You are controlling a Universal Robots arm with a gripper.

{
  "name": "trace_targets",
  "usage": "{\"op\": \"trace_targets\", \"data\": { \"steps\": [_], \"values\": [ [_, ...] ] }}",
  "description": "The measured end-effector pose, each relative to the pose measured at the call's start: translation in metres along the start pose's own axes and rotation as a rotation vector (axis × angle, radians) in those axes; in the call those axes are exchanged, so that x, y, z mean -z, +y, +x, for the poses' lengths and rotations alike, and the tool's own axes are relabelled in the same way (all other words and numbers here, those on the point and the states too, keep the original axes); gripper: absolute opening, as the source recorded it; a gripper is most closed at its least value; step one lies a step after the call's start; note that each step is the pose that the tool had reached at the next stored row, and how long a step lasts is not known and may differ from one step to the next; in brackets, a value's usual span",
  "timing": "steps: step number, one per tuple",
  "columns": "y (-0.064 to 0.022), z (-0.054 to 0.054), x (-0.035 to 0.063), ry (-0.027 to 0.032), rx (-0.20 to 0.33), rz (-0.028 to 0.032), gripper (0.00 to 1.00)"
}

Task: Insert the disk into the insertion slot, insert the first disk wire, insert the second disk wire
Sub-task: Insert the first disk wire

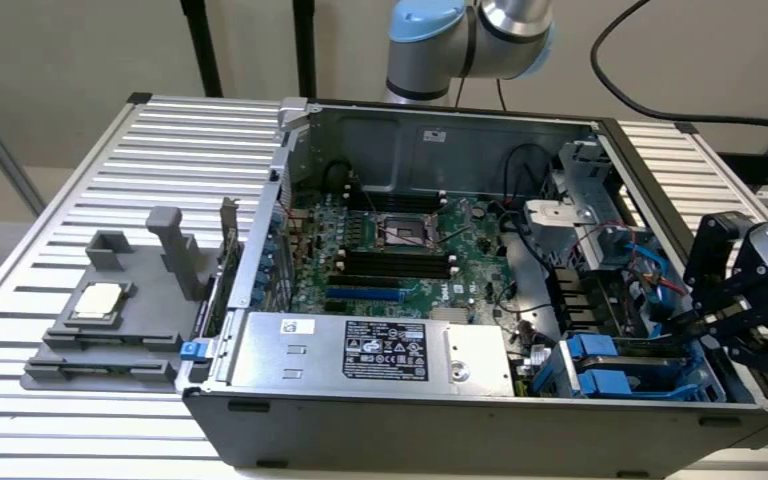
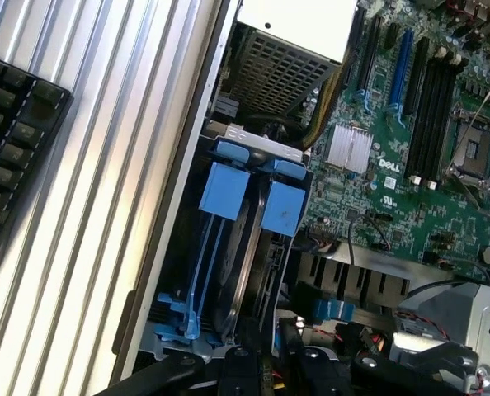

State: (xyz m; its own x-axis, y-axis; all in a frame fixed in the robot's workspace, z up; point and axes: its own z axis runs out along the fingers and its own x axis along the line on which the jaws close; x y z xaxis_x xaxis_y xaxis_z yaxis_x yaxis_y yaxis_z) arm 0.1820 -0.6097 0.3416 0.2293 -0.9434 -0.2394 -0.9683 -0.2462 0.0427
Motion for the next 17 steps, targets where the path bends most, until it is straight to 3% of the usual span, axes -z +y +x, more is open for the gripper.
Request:
{"op": "trace_targets", "data": {
  "steps": [1, 6, 11, 14, 17],
  "values": [
    [0.0000, 0.000, -0.0001, -0.0011, 0.000, 0.0003, 0.17],
    [0.0003, 0.000, -0.0002, -0.0010, 0.001, 0.0008, 0.16],
    [0.0110, -0.004, 0.0048, 0.0034, 0.000, 0.0014, 0.16],
    [0.0183, -0.006, 0.0046, 0.0095, 0.000, 0.0008, 0.16],
    [0.0236, -0.007, 0.0041, 0.0245, -0.003, -0.0021, 0.16]
  ]
}}
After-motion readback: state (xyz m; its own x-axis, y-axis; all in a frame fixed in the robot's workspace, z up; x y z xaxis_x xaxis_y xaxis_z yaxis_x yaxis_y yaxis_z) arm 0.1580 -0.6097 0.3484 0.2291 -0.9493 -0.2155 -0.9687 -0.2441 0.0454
